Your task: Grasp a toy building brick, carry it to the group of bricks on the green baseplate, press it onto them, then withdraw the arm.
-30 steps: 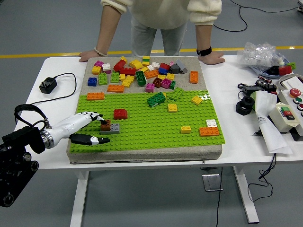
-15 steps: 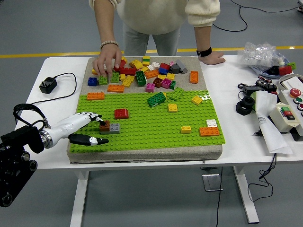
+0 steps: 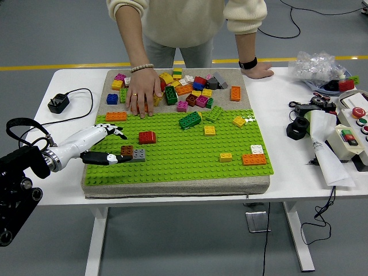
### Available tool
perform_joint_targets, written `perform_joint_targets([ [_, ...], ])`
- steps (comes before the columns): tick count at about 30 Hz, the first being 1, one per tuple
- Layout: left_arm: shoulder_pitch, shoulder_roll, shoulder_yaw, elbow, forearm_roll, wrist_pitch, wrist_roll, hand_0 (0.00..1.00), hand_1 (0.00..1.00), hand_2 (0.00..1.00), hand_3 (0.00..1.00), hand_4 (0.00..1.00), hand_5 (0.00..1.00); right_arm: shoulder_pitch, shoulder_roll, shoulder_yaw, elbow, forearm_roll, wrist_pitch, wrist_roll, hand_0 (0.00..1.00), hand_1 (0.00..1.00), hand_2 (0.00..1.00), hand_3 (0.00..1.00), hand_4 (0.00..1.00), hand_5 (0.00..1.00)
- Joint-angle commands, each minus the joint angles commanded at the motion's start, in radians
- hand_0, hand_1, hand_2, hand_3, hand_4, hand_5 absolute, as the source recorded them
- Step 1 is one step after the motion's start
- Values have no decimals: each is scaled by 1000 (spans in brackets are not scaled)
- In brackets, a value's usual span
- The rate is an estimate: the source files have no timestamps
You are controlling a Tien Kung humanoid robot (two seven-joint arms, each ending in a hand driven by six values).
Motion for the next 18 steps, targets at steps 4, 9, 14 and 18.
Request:
perform_joint_targets([
  [4,-8,-3,-1,-7,-12,32,2,998,974,920,757,998,839,-1,-1,1,0,1,1,-1,781,704,741,678,945,689],
  [9,-26,-14,2,-7,-13,79,2,998,856,810,804,998,616,0,-2,1,0,2,1,-1,781,703,742,677,944,687],
  [14,-67,-41,-10,14,31,122,6,991,798,772,826,998,280,1,-4,1,0,5,3,-3,783,703,741,677,944,688],
  [18,-102,-67,-23,44,74,128,-2,991,798,772,826,998,280,3,-4,0,0,6,3,-2,783,703,741,677,944,688],
])
